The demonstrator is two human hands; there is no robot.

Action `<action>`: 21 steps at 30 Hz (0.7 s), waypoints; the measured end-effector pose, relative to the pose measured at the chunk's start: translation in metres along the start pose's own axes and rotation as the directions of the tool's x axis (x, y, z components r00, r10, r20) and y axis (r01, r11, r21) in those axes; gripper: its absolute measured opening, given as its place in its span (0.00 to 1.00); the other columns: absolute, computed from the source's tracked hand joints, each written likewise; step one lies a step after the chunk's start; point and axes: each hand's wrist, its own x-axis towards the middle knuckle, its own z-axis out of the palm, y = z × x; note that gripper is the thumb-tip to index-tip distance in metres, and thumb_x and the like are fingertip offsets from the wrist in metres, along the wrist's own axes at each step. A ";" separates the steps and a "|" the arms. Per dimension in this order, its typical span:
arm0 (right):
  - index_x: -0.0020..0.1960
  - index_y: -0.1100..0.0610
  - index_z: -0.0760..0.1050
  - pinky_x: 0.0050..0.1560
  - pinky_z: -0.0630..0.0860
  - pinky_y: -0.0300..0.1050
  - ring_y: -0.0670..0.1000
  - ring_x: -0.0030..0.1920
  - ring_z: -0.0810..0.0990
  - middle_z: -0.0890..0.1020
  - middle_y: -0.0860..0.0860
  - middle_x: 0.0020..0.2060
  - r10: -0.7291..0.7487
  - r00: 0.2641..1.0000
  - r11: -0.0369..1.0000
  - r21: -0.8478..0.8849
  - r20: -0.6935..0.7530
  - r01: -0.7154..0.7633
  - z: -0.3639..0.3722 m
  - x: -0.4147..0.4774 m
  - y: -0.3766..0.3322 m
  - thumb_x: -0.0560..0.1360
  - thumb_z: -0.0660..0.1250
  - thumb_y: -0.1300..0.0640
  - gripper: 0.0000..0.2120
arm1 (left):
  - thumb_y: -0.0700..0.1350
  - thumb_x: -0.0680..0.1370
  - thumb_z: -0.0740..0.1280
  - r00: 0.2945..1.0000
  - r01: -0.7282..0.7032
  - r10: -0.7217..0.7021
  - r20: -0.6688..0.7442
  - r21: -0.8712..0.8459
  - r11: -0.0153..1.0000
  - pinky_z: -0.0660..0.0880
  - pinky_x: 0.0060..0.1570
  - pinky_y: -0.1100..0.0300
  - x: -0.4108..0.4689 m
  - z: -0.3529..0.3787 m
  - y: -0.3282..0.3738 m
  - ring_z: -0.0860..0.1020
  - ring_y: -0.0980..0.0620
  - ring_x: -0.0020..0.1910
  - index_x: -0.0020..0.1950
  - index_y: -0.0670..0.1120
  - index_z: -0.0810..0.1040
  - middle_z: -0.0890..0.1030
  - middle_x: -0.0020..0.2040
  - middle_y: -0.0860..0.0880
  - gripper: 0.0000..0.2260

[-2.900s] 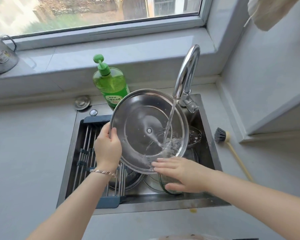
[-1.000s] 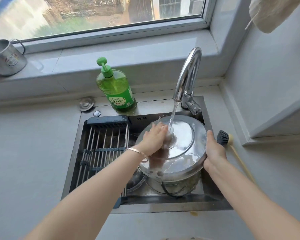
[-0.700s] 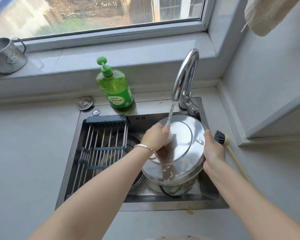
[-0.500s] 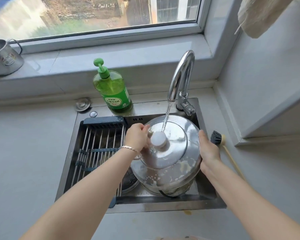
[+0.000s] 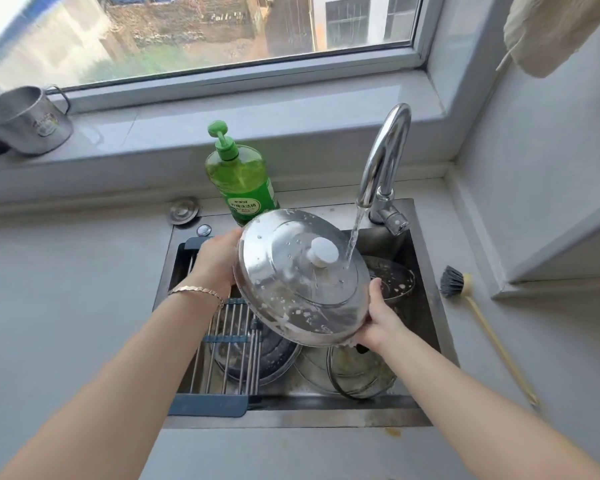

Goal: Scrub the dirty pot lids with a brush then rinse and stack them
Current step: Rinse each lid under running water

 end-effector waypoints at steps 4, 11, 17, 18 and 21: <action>0.64 0.58 0.72 0.50 0.75 0.54 0.58 0.61 0.76 0.79 0.56 0.57 -0.074 0.997 0.996 -0.047 -0.029 0.073 -0.004 0.002 0.008 0.77 0.55 0.38 0.28 | 0.40 0.77 0.65 0.994 -0.109 0.110 0.012 -0.005 0.994 0.78 0.48 0.54 -0.007 0.005 0.012 0.80 0.48 0.46 0.59 0.38 0.78 0.82 0.48 0.45 0.12; 0.56 0.54 0.75 0.46 0.77 0.47 0.52 0.50 0.80 0.82 0.54 0.53 -0.395 0.916 0.875 -0.331 -0.066 0.353 -0.023 -0.007 -0.004 0.79 0.55 0.43 0.18 | 0.41 0.80 0.61 0.998 -0.065 0.065 0.017 -0.017 0.998 0.76 0.51 0.57 -0.011 0.008 -0.004 0.78 0.51 0.50 0.58 0.46 0.78 0.80 0.53 0.47 0.10; 0.49 0.63 0.72 0.56 0.73 0.55 0.59 0.47 0.77 0.77 0.66 0.46 -0.669 0.742 0.603 -0.604 -0.028 0.521 -0.011 -0.032 -0.036 0.76 0.58 0.37 0.28 | 0.43 0.77 0.59 0.976 0.216 -0.216 0.011 -0.004 0.976 0.73 0.58 0.49 0.002 0.019 -0.046 0.74 0.47 0.49 0.32 0.48 0.71 0.76 0.38 0.46 0.13; 0.48 0.67 0.70 0.50 0.72 0.50 0.57 0.44 0.75 0.75 0.64 0.41 -0.688 0.726 0.578 -0.614 -0.012 0.537 -0.007 -0.036 -0.042 0.76 0.58 0.39 0.28 | 0.46 0.78 0.60 0.964 0.265 -0.265 0.018 0.009 0.964 0.72 0.60 0.49 0.010 0.020 -0.060 0.76 0.46 0.50 0.34 0.48 0.73 0.78 0.41 0.45 0.12; 0.51 0.73 0.70 0.43 0.66 0.47 0.53 0.41 0.71 0.71 0.70 0.40 -0.699 0.715 0.568 -0.610 -0.003 0.553 0.004 -0.044 -0.062 0.76 0.62 0.43 0.29 | 0.51 0.78 0.58 0.896 0.412 -0.417 0.155 0.061 0.909 0.71 0.61 0.53 -0.007 0.032 -0.071 0.78 0.46 0.54 0.49 0.47 0.77 0.80 0.56 0.44 0.12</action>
